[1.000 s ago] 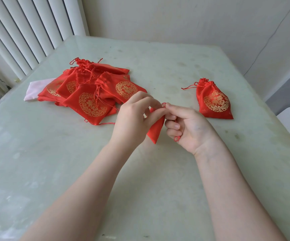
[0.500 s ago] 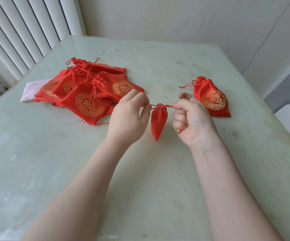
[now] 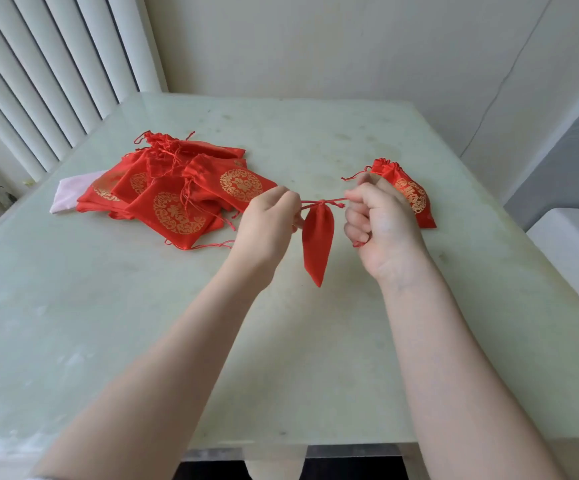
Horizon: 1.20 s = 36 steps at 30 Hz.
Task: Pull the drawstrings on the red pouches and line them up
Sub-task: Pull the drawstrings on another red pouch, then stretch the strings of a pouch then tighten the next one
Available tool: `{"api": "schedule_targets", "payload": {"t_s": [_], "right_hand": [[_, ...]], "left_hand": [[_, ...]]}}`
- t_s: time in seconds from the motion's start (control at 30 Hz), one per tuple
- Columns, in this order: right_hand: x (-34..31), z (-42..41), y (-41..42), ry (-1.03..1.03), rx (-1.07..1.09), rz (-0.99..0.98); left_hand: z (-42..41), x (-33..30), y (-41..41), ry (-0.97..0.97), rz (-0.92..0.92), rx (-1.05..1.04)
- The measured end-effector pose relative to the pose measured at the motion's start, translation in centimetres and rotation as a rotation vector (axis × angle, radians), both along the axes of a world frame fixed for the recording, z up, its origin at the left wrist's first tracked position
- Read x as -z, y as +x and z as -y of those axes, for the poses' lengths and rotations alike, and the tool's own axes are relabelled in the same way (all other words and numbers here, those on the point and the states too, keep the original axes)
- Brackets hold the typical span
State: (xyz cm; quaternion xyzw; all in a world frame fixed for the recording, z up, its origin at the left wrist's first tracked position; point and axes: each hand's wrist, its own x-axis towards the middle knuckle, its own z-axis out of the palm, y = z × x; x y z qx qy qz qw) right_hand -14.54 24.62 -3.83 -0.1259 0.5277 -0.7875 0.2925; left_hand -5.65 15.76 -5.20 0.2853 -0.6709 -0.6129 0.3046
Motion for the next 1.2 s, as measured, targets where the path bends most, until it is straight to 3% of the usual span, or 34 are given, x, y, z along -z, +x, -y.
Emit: {"api": "schedule_targets", "payload": {"t_s": [0.1, 0.23, 0.37, 0.43, 0.5, 0.57, 0.73, 0.9, 1.0, 1.1, 1.2], "right_hand": [[-1.0, -1.8, -0.5, 0.005, -0.051, -0.096], [-1.6, -4.1, -1.4, -0.059, -0.018, -0.233], [-0.6, -5.8, -3.0, -0.106, -0.005, -0.447], [0.9, -6.4, -4.3, 0.107, 0.021, -0.639], [3.0, -6.7, -5.8, 0.442, 0.065, -0.827], [5.0, -6.9, -7.4, 0.658, 0.078, -0.855], [7.1, -6.5, -9.3, 0.563, 0.049, -0.726], [6.1, -5.3, -9.9, 0.534, 0.249, -0.920], [5.9, -4.4, -10.6, 0.747, 0.102, -1.072], [6.3, -3.8, -11.0, 0.827, -0.027, -1.165], [6.5, -3.7, -11.5, 0.869, -0.090, -1.225]], "left_hand": [[-1.7, -0.7, -1.1, 0.261, -0.121, 0.030], [-3.1, -1.7, -3.6, 0.529, -0.173, 0.228], [-3.4, -1.3, -7.0, 0.564, -0.122, 0.359], [-3.7, -0.1, -8.4, 0.543, -0.070, 0.375], [-3.8, 1.3, -9.1, 0.500, 0.007, 0.371], [-4.0, 2.3, -9.5, 0.416, 0.079, 0.397], [-5.0, 3.3, -10.6, 0.155, 0.151, 0.367], [-5.2, 3.7, -12.1, 0.195, -0.013, 0.276], [-5.2, 4.3, -12.5, -0.146, 0.197, 0.202], [-4.2, 5.0, -12.5, -0.494, 0.434, 0.167], [-3.2, 4.8, -12.6, -0.556, 0.382, 0.242]]}}
